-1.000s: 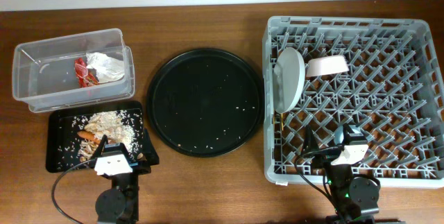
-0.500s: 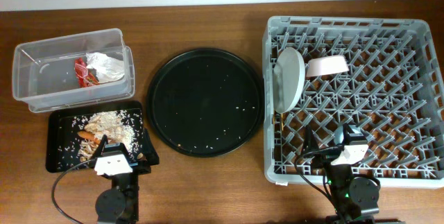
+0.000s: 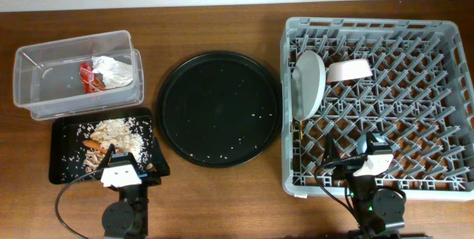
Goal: Sort waste into correct bins and load items into the dishwasher rack
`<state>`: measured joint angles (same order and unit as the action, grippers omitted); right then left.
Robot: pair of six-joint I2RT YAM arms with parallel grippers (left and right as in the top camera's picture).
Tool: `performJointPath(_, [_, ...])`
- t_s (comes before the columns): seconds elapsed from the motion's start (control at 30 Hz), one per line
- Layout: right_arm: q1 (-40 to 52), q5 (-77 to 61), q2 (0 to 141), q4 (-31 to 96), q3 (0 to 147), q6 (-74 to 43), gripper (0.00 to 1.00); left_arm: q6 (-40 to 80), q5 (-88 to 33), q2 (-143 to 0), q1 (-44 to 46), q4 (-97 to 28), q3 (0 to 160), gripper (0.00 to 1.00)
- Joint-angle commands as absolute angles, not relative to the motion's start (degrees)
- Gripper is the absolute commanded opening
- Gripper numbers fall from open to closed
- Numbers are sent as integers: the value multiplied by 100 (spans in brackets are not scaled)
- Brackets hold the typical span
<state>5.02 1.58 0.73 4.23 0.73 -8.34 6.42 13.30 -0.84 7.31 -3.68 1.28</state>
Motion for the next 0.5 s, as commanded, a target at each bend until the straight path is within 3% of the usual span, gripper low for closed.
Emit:
performJointPath(0.0, [480, 172, 40, 447, 32, -792, 98, 569, 1284, -36, 696, -344, 49, 99])
performJointPath(0.47, [480, 172, 40, 447, 32, -794, 98, 569, 1284, -80, 696, -346, 51, 99])
